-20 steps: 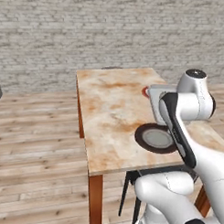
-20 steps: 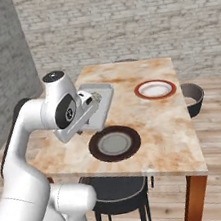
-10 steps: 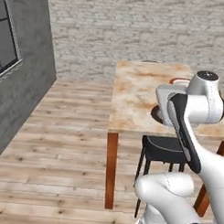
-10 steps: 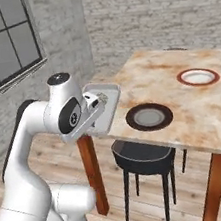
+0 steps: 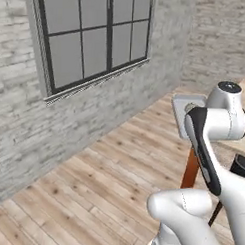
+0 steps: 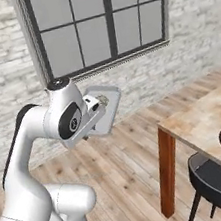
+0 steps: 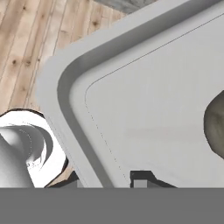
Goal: Place two dumplings into each of the tupperware containers and then place the containers in the fridge.
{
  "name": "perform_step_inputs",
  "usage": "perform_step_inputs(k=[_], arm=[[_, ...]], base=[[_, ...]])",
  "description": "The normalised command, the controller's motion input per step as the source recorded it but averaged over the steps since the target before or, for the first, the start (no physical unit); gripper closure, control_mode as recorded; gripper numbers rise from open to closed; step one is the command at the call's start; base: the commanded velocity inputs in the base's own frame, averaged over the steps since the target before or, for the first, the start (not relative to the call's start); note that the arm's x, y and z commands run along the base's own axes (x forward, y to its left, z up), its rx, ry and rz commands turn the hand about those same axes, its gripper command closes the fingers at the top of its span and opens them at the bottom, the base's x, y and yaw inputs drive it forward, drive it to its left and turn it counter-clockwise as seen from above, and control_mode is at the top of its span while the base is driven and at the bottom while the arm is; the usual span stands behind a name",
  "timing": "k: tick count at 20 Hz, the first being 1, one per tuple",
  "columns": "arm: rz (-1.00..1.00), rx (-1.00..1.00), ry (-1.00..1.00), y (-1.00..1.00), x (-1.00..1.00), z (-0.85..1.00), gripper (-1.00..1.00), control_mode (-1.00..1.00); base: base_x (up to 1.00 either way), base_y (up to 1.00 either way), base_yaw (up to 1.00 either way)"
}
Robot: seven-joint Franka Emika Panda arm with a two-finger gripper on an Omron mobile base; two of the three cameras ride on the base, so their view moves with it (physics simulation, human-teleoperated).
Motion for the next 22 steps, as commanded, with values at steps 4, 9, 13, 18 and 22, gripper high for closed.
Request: perform_step_inputs(k=[4,9,13,18,22], arm=[[0.00,0.00,0.00,0.00,0.00,0.00,1.00,1.00],[0.00,0.00,0.00,0.00,0.00,0.00,1.00,1.00],[0.00,0.00,0.00,0.00,0.00,0.00,1.00,1.00],[0.00,0.00,0.00,0.00,0.00,0.00,1.00,1.00],[0.00,0.00,0.00,0.00,0.00,0.00,1.00,1.00]], base=[[-0.48,0.02,0.82],[-0.41,0.06,0.80],[-0.27,0.00,0.84],[-0.07,0.00,0.88],[0.00,-0.05,0.94]])
